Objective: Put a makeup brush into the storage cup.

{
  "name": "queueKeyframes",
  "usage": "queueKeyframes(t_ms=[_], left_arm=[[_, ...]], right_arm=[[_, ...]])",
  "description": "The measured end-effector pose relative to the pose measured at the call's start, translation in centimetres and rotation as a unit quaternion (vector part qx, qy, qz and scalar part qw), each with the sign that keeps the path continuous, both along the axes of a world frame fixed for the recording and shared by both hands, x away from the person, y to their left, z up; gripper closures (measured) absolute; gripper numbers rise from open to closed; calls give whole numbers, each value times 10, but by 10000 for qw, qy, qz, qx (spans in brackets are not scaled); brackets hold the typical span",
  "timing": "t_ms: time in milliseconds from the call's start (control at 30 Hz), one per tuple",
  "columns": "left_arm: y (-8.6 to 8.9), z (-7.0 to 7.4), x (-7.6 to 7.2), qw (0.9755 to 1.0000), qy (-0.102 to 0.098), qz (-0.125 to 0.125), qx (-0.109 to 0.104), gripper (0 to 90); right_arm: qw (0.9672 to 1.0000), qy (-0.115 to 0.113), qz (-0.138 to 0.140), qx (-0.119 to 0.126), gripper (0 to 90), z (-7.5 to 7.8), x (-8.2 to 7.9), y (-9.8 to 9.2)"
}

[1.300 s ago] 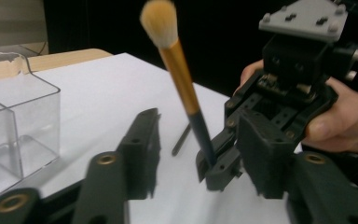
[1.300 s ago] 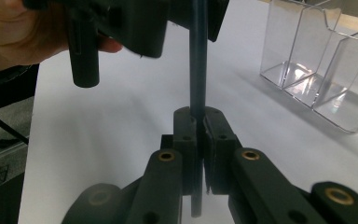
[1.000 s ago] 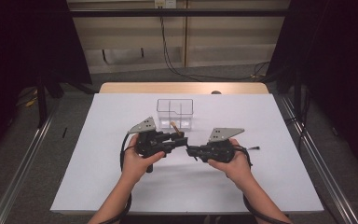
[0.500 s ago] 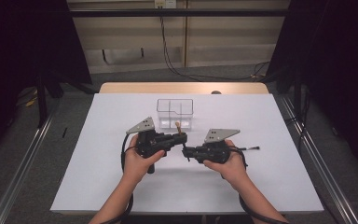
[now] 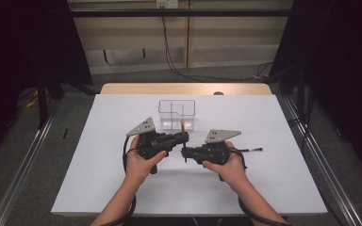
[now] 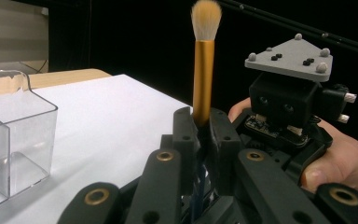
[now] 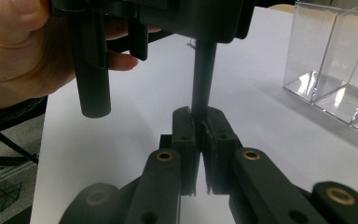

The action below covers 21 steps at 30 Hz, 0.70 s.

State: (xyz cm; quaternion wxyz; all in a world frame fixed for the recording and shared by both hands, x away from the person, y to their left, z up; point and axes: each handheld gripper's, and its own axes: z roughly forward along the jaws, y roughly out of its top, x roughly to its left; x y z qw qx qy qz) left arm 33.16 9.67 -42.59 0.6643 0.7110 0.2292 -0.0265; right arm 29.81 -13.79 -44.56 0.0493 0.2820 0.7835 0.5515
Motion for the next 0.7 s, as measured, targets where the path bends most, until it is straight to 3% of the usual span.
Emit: queueKeyframes(t_ms=[267,433,700], left_arm=[[1,1,-1,10000,-47,22,-14,836],[3,6,-2,9998,-149,37,-83,836],[8,9,-1,9997,-175,123,-110,836]], right_arm=[[10000,-31,-17,18,834,-1,-1,0],[9999,-113,-32,-12,778,-1,-3,-2],[9993,-333,-134,64,554,1,-6,-8]])
